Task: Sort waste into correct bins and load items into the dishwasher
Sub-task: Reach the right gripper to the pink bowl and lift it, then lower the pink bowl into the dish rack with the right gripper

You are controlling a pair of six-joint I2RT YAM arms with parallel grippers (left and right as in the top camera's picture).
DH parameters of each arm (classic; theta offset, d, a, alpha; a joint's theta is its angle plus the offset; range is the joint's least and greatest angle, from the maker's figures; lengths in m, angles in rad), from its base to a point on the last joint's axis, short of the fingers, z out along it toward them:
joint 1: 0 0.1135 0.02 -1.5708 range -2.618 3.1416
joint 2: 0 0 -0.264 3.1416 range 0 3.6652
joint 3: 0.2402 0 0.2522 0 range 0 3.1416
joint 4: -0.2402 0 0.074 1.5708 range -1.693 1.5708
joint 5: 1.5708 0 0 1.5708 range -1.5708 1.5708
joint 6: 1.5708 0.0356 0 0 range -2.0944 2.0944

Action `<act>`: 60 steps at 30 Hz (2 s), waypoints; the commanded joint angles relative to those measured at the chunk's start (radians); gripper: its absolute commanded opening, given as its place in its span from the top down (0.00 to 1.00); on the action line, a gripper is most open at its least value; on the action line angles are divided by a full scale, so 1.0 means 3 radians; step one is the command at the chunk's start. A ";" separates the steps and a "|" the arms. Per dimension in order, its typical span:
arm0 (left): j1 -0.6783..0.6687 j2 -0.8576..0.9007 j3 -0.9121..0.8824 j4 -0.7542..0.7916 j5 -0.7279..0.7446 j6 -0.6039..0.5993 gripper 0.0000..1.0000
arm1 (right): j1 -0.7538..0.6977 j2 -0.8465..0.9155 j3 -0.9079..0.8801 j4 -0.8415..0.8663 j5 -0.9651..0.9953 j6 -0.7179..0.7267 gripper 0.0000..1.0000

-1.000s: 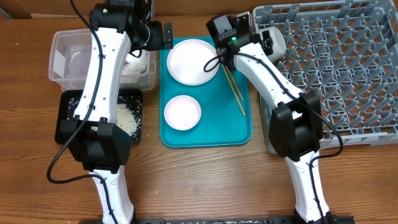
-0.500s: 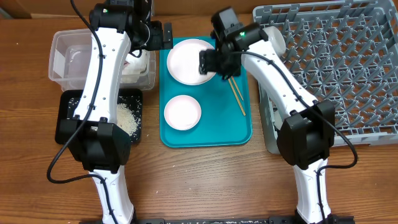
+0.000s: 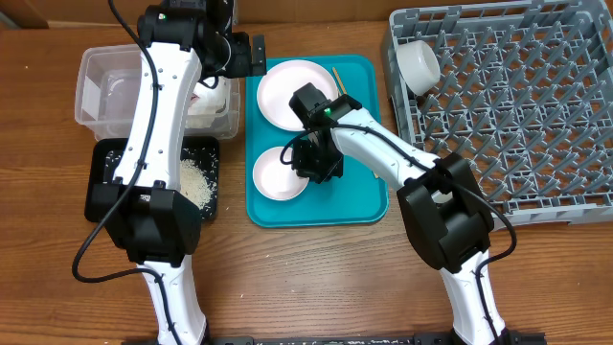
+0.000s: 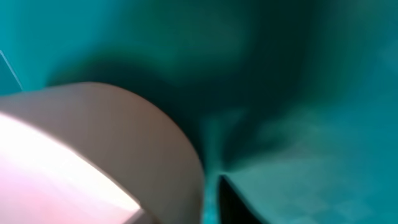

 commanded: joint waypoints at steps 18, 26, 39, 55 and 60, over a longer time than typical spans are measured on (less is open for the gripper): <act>-0.0010 -0.0033 0.0083 0.0001 0.0004 -0.0020 0.00 | -0.0792 -0.2029 0.0393 -0.0908 0.2635 -0.0029 0.96; -0.0010 -0.0033 0.0083 0.0001 0.0004 -0.0020 0.00 | -0.0800 -0.2088 0.0263 -0.1142 0.4515 -0.0036 0.96; -0.0010 -0.0033 0.0083 0.0001 0.0004 -0.0020 0.00 | -0.0809 -0.0708 0.0095 -0.1102 0.5556 -0.0791 0.96; -0.0010 -0.0033 0.0083 0.0001 0.0004 -0.0020 0.00 | -0.0896 -0.0468 0.0075 -0.0971 0.5378 -0.0629 0.96; -0.0010 -0.0033 0.0083 0.0001 0.0004 -0.0020 0.00 | -0.0963 -0.0468 0.0072 -0.0973 0.5375 -0.0629 0.96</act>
